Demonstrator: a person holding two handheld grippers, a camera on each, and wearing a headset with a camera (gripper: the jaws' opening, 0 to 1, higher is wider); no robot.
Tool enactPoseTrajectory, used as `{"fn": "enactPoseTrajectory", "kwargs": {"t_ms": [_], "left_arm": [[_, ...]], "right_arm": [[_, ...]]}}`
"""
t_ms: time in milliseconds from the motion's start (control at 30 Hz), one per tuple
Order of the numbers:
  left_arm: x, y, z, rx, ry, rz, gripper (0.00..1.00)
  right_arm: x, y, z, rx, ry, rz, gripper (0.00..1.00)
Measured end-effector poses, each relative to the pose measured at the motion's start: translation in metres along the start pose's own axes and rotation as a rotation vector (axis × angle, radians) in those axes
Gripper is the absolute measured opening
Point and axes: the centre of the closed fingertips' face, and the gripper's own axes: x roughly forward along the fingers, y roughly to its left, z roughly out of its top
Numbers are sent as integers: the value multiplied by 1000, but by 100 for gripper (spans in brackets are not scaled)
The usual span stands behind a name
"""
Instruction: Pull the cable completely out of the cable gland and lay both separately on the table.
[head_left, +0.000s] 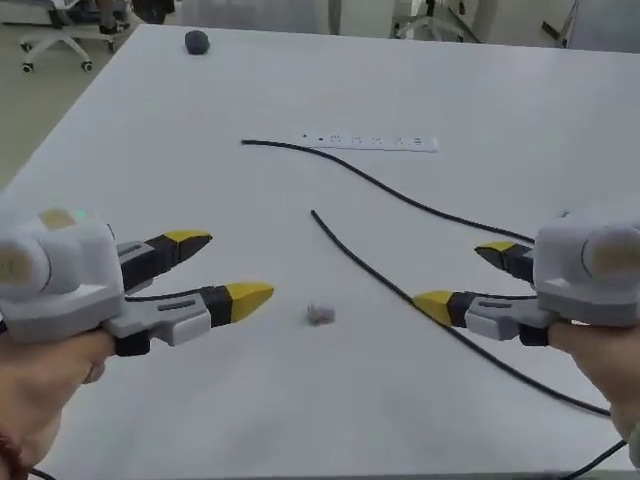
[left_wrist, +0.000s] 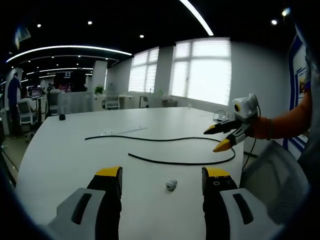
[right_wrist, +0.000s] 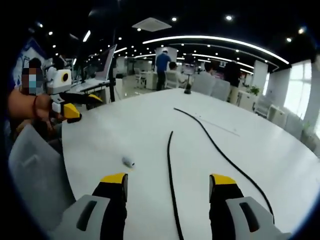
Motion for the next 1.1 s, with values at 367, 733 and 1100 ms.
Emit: {"fn": "enactPoseTrajectory", "kwargs": {"t_ms": [367, 733, 1100], "left_arm": [[-24, -13, 2, -26, -17, 74, 77], [-38, -21, 8, -54, -17, 157, 85], [-39, -33, 12, -48, -8, 180, 88]], "right_arm": [[-34, 10, -5, 36, -9, -32, 74], [-53, 15, -13, 56, -24, -63, 77], [-64, 10, -13, 54, -38, -70, 76]]}}
